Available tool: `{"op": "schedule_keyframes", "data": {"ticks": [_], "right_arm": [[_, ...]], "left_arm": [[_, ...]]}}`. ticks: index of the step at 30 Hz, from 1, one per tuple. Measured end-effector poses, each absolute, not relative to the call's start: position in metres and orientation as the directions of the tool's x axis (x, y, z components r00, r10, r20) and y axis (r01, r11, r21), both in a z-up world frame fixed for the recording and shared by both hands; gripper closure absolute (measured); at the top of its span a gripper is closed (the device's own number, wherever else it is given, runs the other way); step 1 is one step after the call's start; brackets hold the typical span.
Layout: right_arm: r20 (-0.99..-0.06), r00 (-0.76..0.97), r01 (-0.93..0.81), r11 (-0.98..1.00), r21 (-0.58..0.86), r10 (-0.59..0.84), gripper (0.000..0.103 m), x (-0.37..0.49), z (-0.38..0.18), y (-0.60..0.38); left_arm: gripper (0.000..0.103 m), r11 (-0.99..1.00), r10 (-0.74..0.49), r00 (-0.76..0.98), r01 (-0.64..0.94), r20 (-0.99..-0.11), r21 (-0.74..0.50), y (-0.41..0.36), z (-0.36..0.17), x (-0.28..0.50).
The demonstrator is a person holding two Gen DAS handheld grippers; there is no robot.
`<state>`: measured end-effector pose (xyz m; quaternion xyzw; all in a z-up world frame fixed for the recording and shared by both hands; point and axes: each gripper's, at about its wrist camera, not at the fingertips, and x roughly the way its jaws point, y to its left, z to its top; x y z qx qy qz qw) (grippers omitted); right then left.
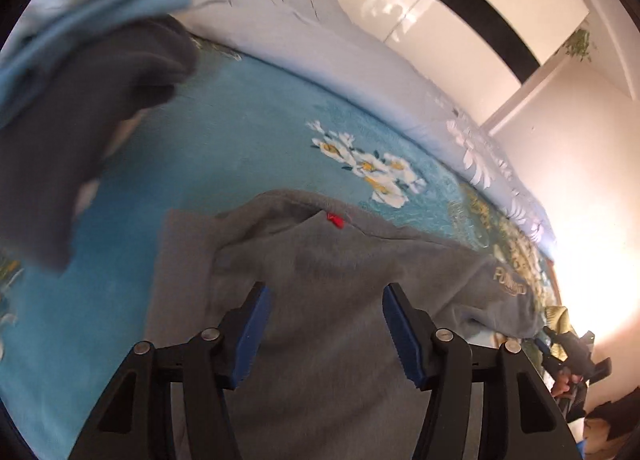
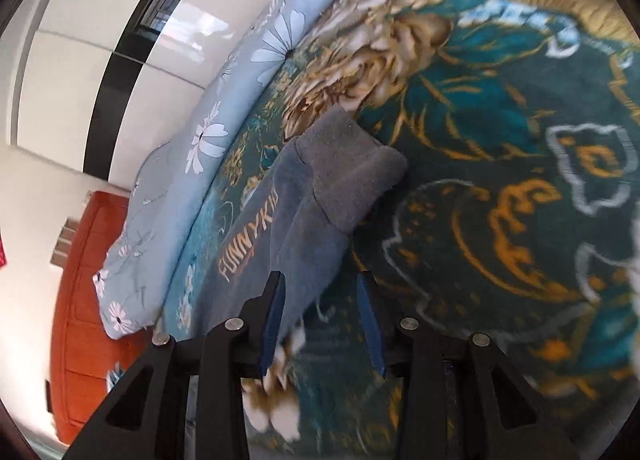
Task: Fold clothes
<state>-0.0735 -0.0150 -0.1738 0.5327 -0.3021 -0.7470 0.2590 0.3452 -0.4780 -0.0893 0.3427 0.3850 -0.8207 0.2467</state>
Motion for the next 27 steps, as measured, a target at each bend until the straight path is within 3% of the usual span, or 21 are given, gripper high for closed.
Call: {"op": "schedule_keyframes", "data": {"ticks": [4,7,10,14,19,22,25,27], "right_arm": [[-0.635,-0.317,0.03,-0.676,0.736,-0.705,0.065,-0.085,-0.185,-0.019],[-0.626,-0.341,0.056,-0.68,0.731,-0.702,0.092,-0.086,-0.177,-0.02],[-0.603,-0.419,0.117,-0.699,0.706,-0.679,0.094,-0.086,-0.154,-0.008],[-0.637,-0.515,0.112,-0.782,0.614,-0.573,0.094,-0.09,-0.139,0.012],[-0.726,-0.452,0.097,-0.837,0.538,-0.519,0.093,-0.1,-0.156,0.009],[-0.749,-0.449,0.146,-0.868,0.475,-0.486,0.09,-0.097,-0.146,0.002],[-0.747,-0.468,0.186,-0.879,0.44,-0.473,0.072,-0.084,-0.135,0.006],[-0.73,-0.497,0.226,-0.883,0.412,-0.469,0.07,-0.072,-0.125,0.004]], "left_arm": [[0.041,-0.576,-0.152,-0.555,0.722,-0.818,-0.384,-0.501,-0.11,0.314],[0.041,-0.565,-0.179,-0.547,0.738,-0.818,-0.37,-0.512,-0.122,0.309],[0.041,-0.569,-0.205,-0.538,0.745,-0.818,-0.348,-0.518,-0.126,0.308],[0.041,-0.568,-0.193,-0.542,0.741,-0.818,-0.358,-0.527,-0.133,0.303],[0.041,-0.622,-0.182,-0.578,0.694,-0.796,-0.362,-0.523,-0.117,0.304],[0.04,-0.664,-0.221,-0.563,0.685,-0.797,-0.3,-0.521,-0.104,0.305],[0.036,-0.659,-0.214,-0.519,0.702,-0.827,-0.27,-0.53,-0.116,0.302],[0.032,-0.656,-0.21,-0.49,0.712,-0.846,-0.25,-0.536,-0.125,0.299]]}}
